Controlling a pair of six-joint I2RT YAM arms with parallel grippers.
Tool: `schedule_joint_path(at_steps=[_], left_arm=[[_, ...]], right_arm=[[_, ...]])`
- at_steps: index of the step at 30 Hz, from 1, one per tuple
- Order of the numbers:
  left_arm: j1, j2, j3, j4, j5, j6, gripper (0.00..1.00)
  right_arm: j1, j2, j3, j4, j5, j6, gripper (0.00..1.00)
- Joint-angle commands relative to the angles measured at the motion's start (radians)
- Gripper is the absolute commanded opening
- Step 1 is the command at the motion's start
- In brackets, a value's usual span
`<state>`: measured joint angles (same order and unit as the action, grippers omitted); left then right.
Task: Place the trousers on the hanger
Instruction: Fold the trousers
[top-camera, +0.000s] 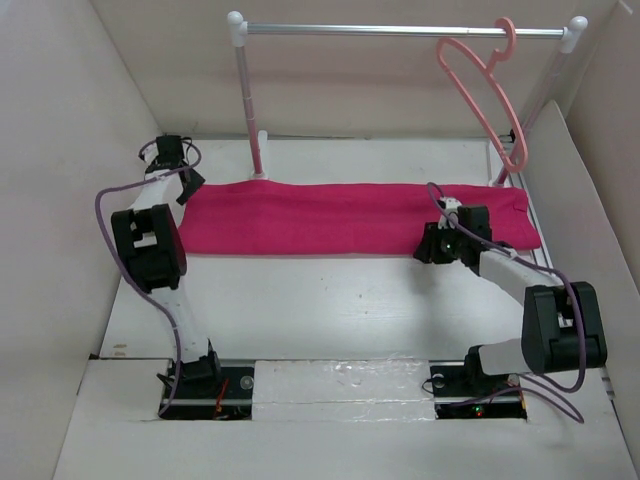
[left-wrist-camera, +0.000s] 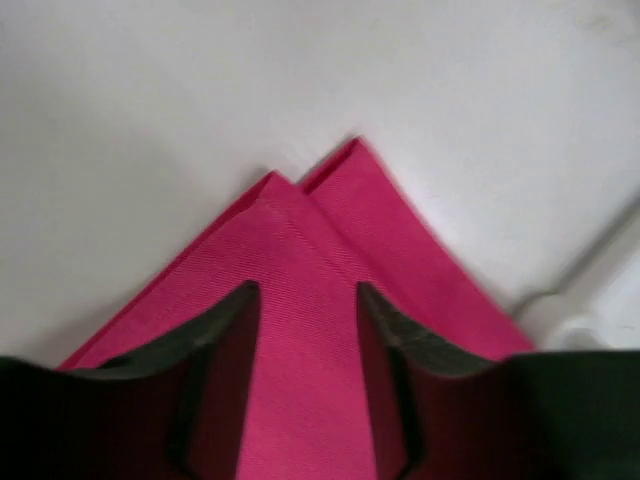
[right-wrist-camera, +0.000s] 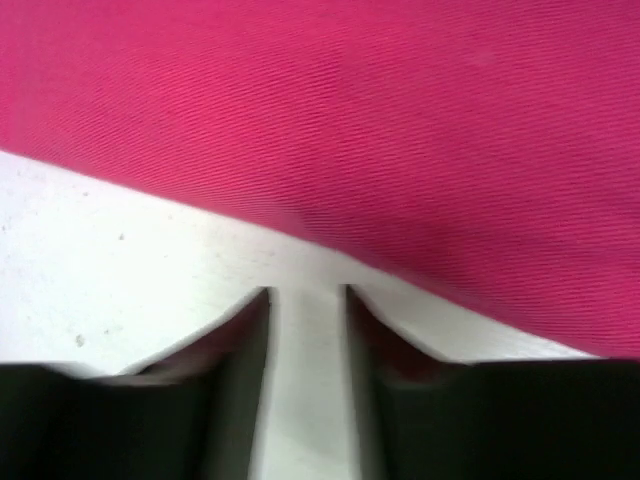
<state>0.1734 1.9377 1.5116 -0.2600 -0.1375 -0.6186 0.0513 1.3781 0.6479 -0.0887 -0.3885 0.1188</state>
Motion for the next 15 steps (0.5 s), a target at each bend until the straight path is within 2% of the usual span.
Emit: schedule_joint_path(at_steps=[1, 2, 3, 6, 9, 10, 13, 14, 15], left_arm=[[-0.008, 0.085, 0.082, -0.142, -0.028, 0.037, 0.42], [-0.008, 0.098, 0.085, -0.148, -0.021, 0.037, 0.42], [-0.008, 0.104, 0.081, -0.142, 0.004, 0.034, 0.42], [-0.017, 0.042, -0.017, -0.067, 0.061, 0.028, 0.42], [-0.017, -0.053, -0.167, 0.014, 0.065, 0.029, 0.43], [-0.017, -0.071, -0.235, 0.04, 0.062, 0.039, 0.43], [-0.026, -0.039, -0.277, 0.033, 0.016, 0.06, 0.43], [-0.017, -0.016, -0.271, -0.017, 0.009, 0.063, 0.43], [-0.017, 0.016, -0.268, -0.031, -0.025, 0.069, 0.43]], right_arm=[[0.088, -0.008, 0.087, -0.086, 0.043, -0.094, 0.47], [0.099, 0.016, 0.111, -0.106, 0.056, -0.091, 0.68], [0.099, 0.025, 0.104, -0.088, 0.062, -0.07, 0.75], [0.072, 0.067, 0.029, 0.079, 0.016, 0.004, 0.88], [0.071, 0.149, 0.053, 0.193, 0.002, 0.058, 0.94], [0.071, 0.174, 0.068, 0.207, 0.005, 0.068, 0.94], [0.071, 0.252, 0.094, 0.26, 0.048, 0.12, 0.86], [0.071, 0.266, 0.096, 0.268, 0.062, 0.133, 0.69], [0.082, 0.272, 0.079, 0.279, 0.077, 0.165, 0.56]])
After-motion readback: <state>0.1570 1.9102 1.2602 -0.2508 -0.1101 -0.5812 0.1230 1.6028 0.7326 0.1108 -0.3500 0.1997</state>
